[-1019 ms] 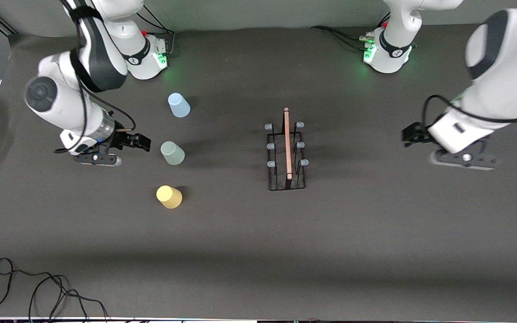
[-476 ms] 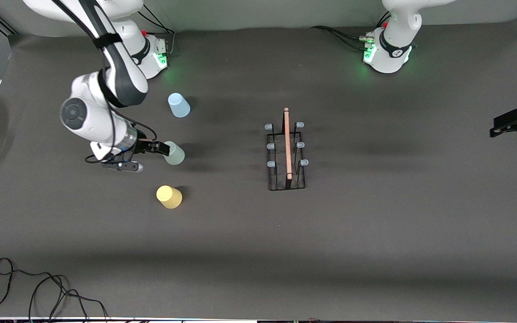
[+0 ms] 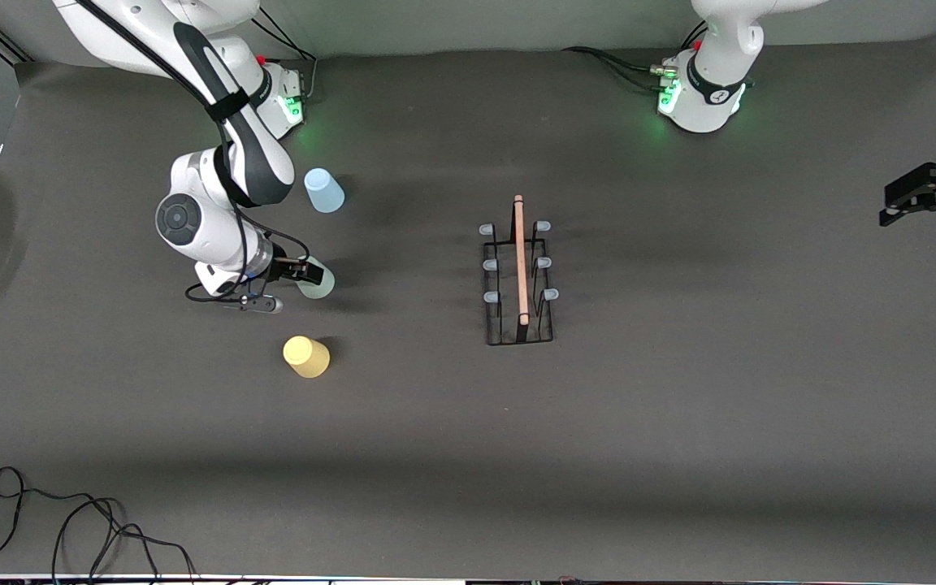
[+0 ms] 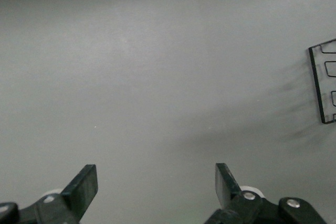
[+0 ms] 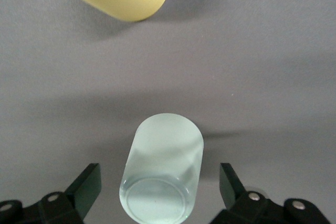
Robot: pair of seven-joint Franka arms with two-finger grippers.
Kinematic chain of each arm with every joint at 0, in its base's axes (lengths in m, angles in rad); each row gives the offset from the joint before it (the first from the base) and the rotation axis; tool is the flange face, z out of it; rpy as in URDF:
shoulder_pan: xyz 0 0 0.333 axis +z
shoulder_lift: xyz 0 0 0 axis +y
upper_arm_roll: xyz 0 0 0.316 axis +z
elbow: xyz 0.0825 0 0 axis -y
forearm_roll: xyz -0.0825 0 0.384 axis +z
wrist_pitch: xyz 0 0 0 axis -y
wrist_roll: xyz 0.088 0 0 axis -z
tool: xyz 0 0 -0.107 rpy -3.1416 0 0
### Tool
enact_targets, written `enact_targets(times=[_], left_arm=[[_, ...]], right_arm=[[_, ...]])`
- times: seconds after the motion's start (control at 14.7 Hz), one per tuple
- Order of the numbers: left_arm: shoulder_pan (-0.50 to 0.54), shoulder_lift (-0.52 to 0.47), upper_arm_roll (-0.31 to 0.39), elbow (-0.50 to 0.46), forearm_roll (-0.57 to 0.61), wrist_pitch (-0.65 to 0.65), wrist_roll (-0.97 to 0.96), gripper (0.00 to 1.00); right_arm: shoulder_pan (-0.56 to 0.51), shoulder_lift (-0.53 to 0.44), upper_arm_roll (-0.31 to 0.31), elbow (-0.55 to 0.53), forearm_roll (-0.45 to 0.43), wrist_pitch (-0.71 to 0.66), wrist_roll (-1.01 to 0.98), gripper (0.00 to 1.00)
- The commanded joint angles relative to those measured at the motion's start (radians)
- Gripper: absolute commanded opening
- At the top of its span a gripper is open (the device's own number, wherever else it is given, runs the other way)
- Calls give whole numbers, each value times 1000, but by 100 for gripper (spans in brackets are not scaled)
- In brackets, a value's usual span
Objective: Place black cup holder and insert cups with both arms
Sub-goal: 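Grasp the pale green cup with the right gripper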
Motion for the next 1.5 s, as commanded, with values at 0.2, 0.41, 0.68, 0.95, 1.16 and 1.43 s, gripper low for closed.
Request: enact_targets(times=[0.2, 0.41, 0.68, 0.95, 1.16, 1.43], left_arm=[[-32, -21, -16, -25, 27, 5, -13, 100], [-49, -21, -27, 5, 24, -51, -53, 100], [-46, -65, -43, -54, 29, -59, -50, 100], [-49, -67, -53, -50, 29, -44, -57, 100], [-49, -59, -69, -60, 67, -28, -60, 100], [-48, -57, -69, -61, 65, -4, -66, 100]], right_arm=[[26, 45, -5, -6, 18, 12, 2, 100], [32, 40, -6, -6, 18, 8, 1, 77], [32, -2, -6, 23, 18, -49, 4, 0], [35, -90, -8, 148, 20, -273, 25, 0], [47, -89, 0, 340, 18, -496, 187, 0], [211, -26, 0, 492, 20, -524, 462, 0]])
